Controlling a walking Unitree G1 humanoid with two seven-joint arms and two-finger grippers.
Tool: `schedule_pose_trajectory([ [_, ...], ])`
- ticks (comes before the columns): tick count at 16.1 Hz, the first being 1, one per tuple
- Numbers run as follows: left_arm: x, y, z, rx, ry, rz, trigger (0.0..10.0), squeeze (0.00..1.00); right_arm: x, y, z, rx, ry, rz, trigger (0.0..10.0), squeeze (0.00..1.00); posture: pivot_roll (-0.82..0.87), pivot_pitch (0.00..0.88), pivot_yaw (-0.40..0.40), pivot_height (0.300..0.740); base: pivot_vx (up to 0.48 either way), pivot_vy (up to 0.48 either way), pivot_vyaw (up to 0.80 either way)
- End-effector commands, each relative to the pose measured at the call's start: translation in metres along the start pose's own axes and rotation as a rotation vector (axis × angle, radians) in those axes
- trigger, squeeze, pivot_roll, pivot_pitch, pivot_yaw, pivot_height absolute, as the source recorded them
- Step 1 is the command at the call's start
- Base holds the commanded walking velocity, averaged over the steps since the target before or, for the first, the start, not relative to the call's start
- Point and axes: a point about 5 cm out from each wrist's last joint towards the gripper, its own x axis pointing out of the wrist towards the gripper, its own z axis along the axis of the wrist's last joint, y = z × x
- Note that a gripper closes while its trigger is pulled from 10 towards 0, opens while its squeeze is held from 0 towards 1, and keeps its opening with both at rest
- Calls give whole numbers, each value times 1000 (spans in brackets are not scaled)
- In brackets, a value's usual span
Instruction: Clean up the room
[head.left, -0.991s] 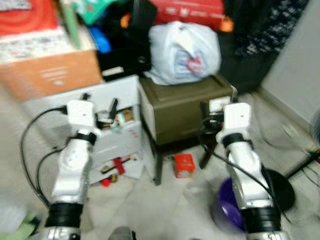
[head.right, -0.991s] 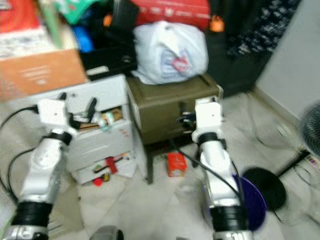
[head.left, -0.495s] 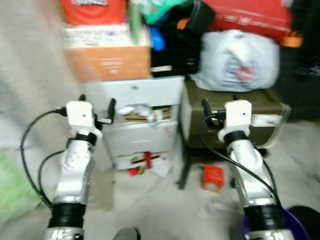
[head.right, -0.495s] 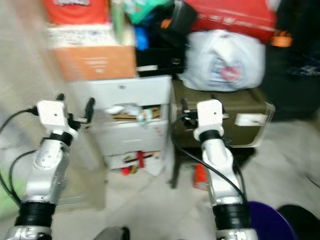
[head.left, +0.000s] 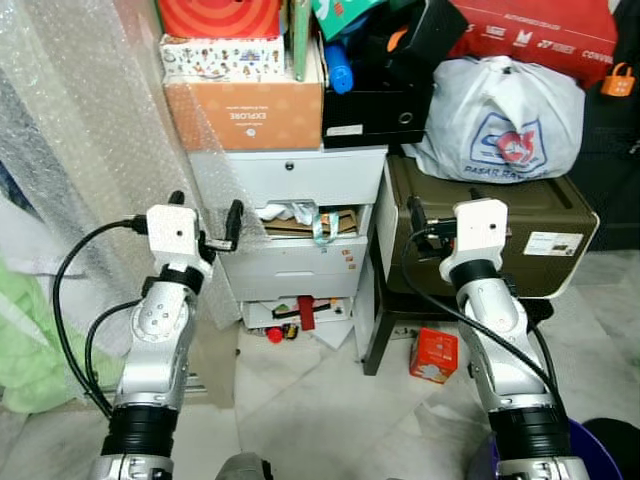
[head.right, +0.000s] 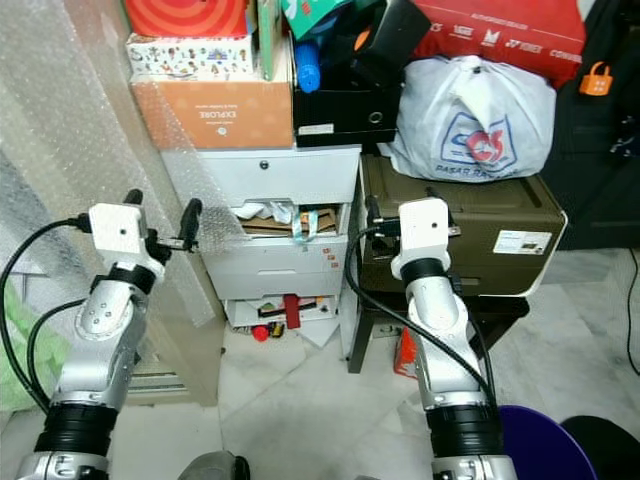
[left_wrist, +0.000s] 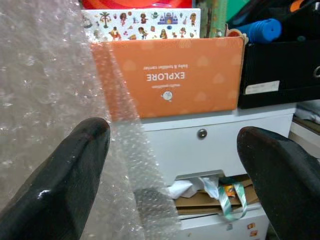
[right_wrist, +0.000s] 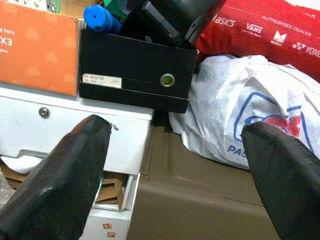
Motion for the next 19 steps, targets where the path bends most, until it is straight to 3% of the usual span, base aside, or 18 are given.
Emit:
schedule_pose_trajectory([
  [1,2,0,4,3,-10,-4,10000,0,1,-3,-2,17,15,-15,10000,0,-44,0,-22,740,0,0,-800],
  [9,2,-5,6,-5,-34,-50,10000,0,2,-3,-1,13,9,-10,10000,0,-45,0,-26,740,63,0,-800],
  [15,2,-6,6,-7,-32,-66,10000,0,2,-2,-1,14,6,-6,10000,0,-44,0,-26,740,272,0,0],
  [19,2,-6,5,-8,-22,-69,10000,0,2,-2,-2,13,6,-5,10000,0,-45,0,-26,740,0,0,0],
])
